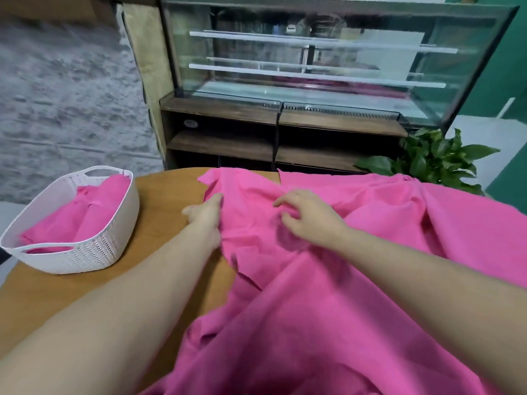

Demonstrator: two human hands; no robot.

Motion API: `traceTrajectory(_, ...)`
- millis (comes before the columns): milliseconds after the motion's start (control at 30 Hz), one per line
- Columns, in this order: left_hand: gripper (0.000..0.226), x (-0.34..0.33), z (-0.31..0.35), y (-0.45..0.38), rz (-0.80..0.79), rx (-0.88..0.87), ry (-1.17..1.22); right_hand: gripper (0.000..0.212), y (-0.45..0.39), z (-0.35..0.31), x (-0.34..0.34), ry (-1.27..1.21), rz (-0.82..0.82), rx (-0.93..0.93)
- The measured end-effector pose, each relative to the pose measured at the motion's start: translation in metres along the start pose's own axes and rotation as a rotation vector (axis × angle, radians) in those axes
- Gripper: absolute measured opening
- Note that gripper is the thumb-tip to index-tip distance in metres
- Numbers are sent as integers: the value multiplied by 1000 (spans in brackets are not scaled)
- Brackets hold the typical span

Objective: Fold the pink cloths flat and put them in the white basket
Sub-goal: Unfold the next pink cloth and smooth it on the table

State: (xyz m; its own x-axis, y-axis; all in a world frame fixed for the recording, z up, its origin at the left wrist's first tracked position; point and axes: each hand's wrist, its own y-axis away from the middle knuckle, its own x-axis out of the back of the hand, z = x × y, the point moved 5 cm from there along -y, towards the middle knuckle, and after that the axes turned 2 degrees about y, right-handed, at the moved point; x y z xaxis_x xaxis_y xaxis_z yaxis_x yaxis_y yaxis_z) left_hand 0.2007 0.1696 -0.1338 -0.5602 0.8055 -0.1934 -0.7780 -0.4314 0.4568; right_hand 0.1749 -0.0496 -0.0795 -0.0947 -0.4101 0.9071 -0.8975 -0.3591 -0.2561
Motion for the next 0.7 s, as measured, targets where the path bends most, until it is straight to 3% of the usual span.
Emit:
traceTrajectory(67, 74, -12, -2, -25, -133, 162, 21, 34, -21, -1, -9, -58, 10, 17)
traceTrajectory(133, 43, -22, 6, -29, -283, 210, -76, 41, -43, 0, -17, -124, 5, -44)
traceTrajectory(200, 16, -32, 14, -35, -345, 141, -198, 38, -66, 8, -25, -219, 36, -154)
traceTrajectory(300, 22, -37, 29, -64, -257, -116, -254, 33, -103, 26, -25, -304, 131, -313)
traceTrajectory(367, 31, -42, 35, -71, -321, -149, -168, 36, -121, 42, -25, -268, 116, -380)
traceTrajectory(467, 39, -49, 46, -86, -385, -125, 39, 42, -145, 60, -35, -72, -97, -373)
traceTrajectory(533, 34, -54, 54, -100, -403, -94, 184, 42, -153, 59, -44, -158, -297, -304)
traceTrajectory(600, 24, -61, 61, -111, -496, -33, 302, 41, -150, 52, -54, -372, -607, -298)
traceTrajectory(667, 31, -67, 69, -115, -592, 31, 338, 31, -151, 47, -61, -371, -865, -268)
traceTrajectory(700, 40, -69, 72, -120, -609, 38, 334, 20, -156, 49, -63, -240, -888, -241)
